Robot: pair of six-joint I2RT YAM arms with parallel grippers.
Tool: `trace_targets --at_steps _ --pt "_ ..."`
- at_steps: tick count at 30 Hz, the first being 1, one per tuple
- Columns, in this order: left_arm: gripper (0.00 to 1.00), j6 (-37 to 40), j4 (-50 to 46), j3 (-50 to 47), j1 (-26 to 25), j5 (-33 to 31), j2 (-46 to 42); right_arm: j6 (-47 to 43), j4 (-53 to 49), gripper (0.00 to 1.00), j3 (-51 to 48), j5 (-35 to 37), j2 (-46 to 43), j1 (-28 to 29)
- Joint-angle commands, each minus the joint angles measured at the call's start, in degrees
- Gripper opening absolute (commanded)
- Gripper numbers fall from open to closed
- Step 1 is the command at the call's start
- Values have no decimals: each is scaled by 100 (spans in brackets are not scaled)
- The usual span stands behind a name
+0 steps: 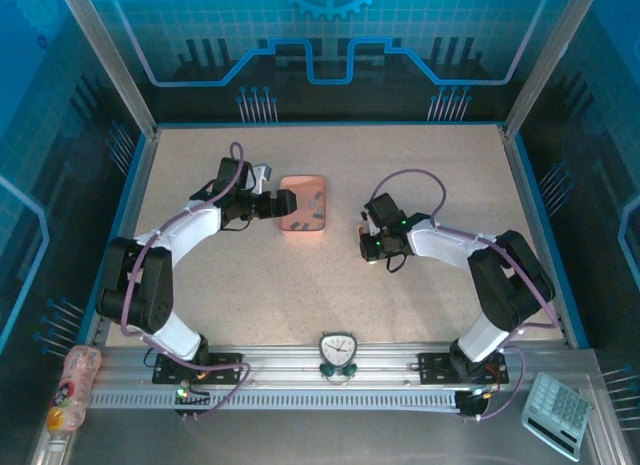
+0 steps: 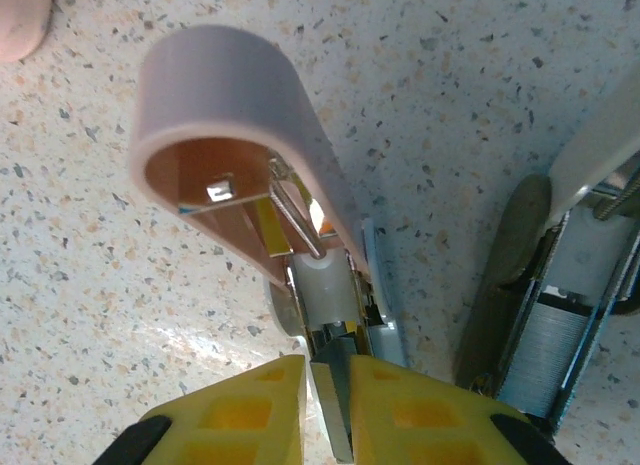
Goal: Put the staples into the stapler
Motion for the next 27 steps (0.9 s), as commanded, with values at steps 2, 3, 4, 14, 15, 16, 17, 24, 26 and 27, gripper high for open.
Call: trace_targets --at_steps 2,3,4,14,15,16,17,24,26,27 --pt "97 69 52 13 72 145 55 -87 -139 17 132 64 134 -40" --pt "97 69 50 12 72 146 54 -85 -139 17 137 64 145 -40" --pt "97 69 45 13 72 145 58 -94 -131 15 136 64 158 -40" --pt "97 65 41 21 72 145 54 -116 -91 3 119 7 91 -42" --pt "97 69 38 21 72 145 56 -122 -80 2 106 -13 59 -42" --pt "97 69 43 21 72 146 55 -131 -71 1 100 -38 22 -56" --pt "97 69 39 19 72 145 56 -148 -46 1 87 -86 -24 -50" --pt "96 60 109 -5 72 231 28 -150 275 0 -109 -493 -452 -110" --pt "94 133 192 -22 72 417 -2 -141 374 0 -160 -630 -605 -136" --pt "93 161 262 -52 72 511 -33 -132 426 0 -160 -715 -693 -152"
